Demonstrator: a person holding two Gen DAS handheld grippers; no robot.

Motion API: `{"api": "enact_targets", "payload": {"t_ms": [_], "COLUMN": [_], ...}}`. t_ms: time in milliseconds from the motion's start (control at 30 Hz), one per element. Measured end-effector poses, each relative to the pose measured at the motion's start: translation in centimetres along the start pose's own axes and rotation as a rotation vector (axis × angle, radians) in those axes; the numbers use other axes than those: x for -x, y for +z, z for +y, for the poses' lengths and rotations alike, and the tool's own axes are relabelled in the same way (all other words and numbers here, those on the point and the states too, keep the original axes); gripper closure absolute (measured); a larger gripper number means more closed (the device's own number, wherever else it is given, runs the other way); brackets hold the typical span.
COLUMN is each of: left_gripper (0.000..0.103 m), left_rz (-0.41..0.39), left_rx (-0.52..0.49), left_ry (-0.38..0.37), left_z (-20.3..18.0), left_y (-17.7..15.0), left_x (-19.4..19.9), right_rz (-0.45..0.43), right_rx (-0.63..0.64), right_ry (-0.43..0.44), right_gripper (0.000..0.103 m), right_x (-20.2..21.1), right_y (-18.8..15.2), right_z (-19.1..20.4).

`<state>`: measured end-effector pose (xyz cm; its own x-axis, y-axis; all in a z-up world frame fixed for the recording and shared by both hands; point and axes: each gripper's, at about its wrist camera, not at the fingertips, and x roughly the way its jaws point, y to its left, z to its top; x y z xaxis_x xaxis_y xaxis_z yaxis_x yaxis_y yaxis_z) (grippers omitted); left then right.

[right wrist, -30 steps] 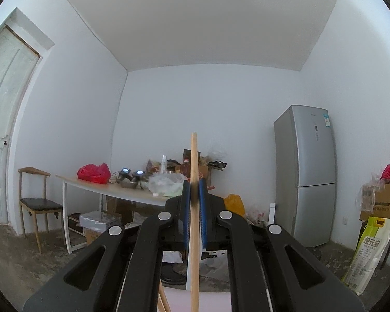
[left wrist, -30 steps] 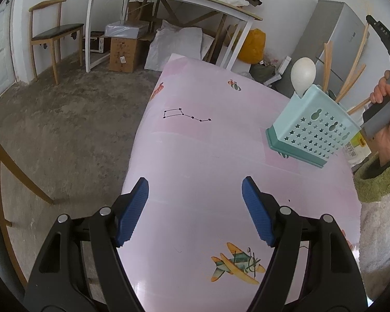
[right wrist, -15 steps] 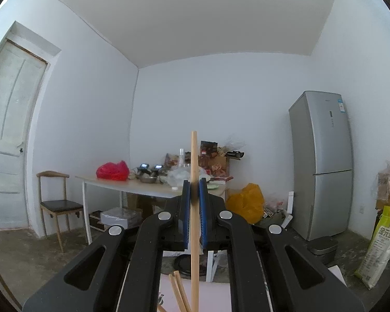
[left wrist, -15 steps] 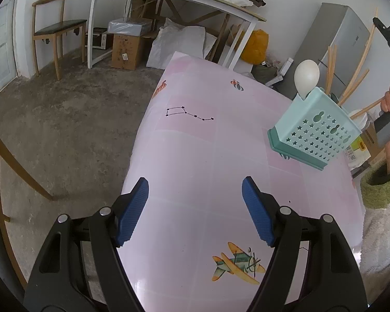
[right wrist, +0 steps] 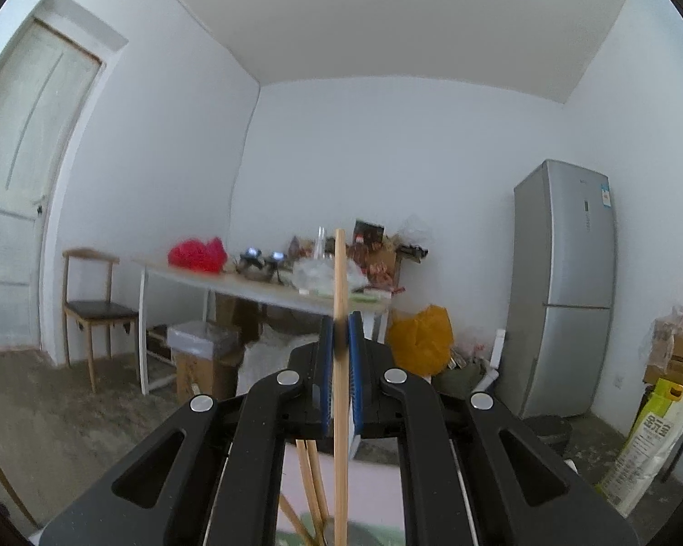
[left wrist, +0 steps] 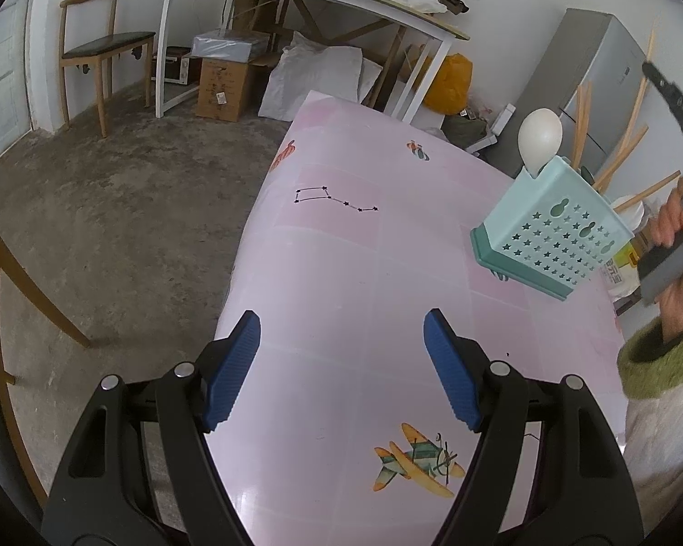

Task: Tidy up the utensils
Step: 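Raise the chopstick over the green basket and open the right gripper, then grip the green basket with both grippers and set it upright on the table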

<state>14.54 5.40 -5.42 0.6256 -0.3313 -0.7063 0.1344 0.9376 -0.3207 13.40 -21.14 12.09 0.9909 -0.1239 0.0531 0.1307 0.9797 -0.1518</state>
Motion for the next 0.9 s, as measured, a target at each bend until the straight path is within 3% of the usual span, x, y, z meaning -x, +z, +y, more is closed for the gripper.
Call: {"api": "enact_targets", "payload": {"t_ms": [67,167,300,433,600,667,767,900], "left_gripper": [0.033,0.033,0.033,0.033,0.029,0.027,0.025,0.025], "left_rz": [-0.002,-0.003,-0.007,-0.010,-0.064,-0.101,-0.123,-0.115], "left_rx": [-0.002,-0.006,-0.031,-0.076,-0.161,-0.218,-0.308,-0.387], "left_ry": [0.001,-0.002,-0.010,-0.040,-0.110,-0.164,-0.244,-0.304], "left_z": [0.0,0.0,-0.4,-1.8,-4.5,-6.1,-8.4,-10.8], "left_y": [0.0,0.1,0.1,0.3,1.2,1.9,2.8,4.0], "left_x": [0.0,-0.1,-0.2,-0.7,-1.0,-1.3,-2.5,-5.0], "right_rz": [0.011,0.027,0.015,0.024,0.112,0.213,0.382,0.541], "right_rx": [0.007,0.020,0.042,-0.004,-0.186,-0.325,-0.549,-0.688], "right_ry": [-0.007,-0.014,-0.030,-0.050,-0.066,-0.027,0.108,0.225], "right_gripper": [0.091,0.051,0.038,0.033,0.030,0.030,0.030,0.030], "right_x": [0.5,2.2,5.5,9.4,11.8,11.1,8.6,5.4], "right_y": [-0.5,-1.0,-0.8,-0.4,-1.3,-3.3,-7.8,-13.6], "right_z": [0.0,-0.3,-0.7,-2.4,-7.1,-10.3,-14.4,-16.7]}}
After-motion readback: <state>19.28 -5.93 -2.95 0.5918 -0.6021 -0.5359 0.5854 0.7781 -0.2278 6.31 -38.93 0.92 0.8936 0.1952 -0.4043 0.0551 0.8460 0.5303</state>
